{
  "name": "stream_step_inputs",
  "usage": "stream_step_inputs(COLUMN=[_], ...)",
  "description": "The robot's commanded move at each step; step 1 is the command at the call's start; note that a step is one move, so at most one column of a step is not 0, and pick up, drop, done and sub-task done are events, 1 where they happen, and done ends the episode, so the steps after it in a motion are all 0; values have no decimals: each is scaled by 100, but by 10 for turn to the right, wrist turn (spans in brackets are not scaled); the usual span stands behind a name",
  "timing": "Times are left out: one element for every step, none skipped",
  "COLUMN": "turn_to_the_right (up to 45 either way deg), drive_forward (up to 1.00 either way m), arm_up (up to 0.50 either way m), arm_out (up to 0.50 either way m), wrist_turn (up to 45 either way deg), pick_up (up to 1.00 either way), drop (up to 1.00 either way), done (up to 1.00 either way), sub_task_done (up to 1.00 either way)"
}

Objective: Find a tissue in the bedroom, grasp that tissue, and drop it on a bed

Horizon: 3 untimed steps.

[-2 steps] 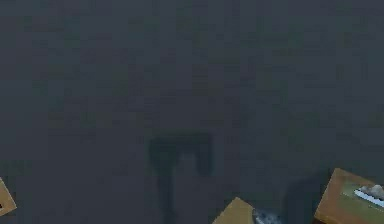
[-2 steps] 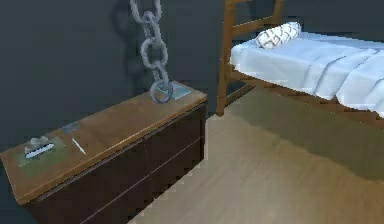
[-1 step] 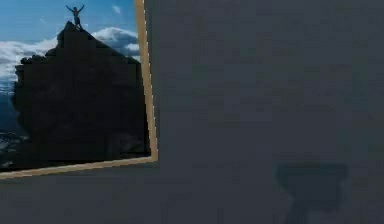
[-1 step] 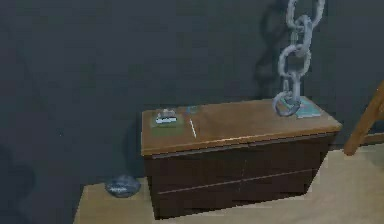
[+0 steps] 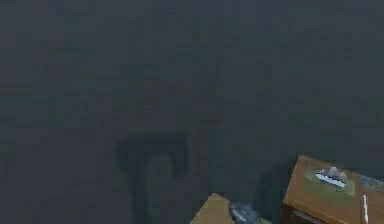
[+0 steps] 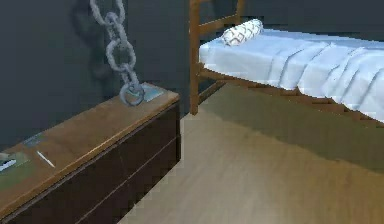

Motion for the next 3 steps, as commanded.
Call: stream_step_inputs(turn_to_the_right=[420,0,-450], drive_forward=[0,30,0], arm_up=[0,0,0], arm_out=[0,0,0], wrist_turn=[0,0,0], pick_up=[0,0,0], drop=[0,0,0], done=[0,0,0], sub_task_done=[0,0,0])
